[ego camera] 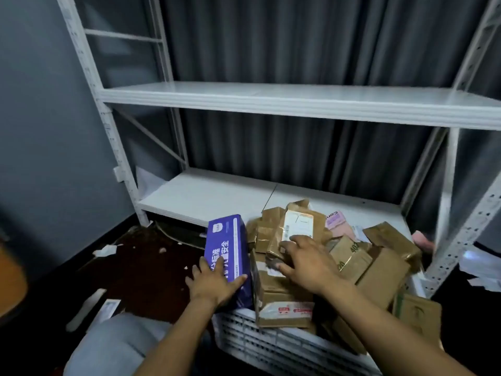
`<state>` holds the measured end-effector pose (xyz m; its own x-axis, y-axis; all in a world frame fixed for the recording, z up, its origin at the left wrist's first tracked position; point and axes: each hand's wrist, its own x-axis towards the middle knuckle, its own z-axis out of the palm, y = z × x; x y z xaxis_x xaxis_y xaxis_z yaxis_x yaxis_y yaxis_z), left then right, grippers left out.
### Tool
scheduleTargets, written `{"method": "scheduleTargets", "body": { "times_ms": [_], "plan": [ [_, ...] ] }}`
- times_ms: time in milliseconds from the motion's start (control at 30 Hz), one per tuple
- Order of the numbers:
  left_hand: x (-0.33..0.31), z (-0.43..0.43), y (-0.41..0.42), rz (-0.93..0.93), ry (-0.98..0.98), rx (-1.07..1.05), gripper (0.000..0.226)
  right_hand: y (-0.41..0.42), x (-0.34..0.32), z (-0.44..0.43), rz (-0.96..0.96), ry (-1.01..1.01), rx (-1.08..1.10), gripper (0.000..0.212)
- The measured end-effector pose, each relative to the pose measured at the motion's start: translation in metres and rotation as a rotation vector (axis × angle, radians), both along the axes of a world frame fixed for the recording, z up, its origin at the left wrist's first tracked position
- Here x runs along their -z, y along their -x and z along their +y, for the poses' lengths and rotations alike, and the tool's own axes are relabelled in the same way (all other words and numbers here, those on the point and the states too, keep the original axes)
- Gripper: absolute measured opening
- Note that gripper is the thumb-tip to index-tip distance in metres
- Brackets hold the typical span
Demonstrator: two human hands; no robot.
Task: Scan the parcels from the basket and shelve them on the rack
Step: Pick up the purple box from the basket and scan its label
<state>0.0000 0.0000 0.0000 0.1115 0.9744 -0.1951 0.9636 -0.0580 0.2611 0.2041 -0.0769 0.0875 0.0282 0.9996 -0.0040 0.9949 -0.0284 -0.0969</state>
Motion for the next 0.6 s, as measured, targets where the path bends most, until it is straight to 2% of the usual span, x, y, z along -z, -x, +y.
{"method": "scheduleTargets", "body": {
  "times_ms": [67, 133, 267, 400, 500, 600],
  "plan": [
    [0.006, 0.004, -0.001, -0.108, 0.111, -0.059, 0.101, 0.002, 0.007, 0.006, -0.036, 0.021, -0.025, 0.054],
    [0.009, 0.004, -0.005, -0.166, 0.144, -0.084, 0.106, 0.003, 0.012, 0.008, -0.085, 0.055, -0.044, 0.056],
    [0.014, 0.001, -0.013, -0.223, 0.117, -0.130, 0.099, 0.002, 0.021, 0.012, -0.098, 0.109, -0.077, 0.060],
    [0.007, -0.010, -0.009, -0.301, -0.003, -0.221, 0.091, 0.004, 0.015, 0.008, -0.049, 0.063, -0.091, 0.060],
    [-0.007, -0.024, -0.004, -0.341, -0.134, -0.247, 0.094, 0.008, 0.010, 0.004, 0.161, -0.026, -0.059, 0.058],
    [-0.028, -0.042, -0.001, -0.424, -0.297, -0.246, 0.096, 0.014, 0.001, -0.002, 0.584, -0.120, 0.024, 0.050]
  ]
}}
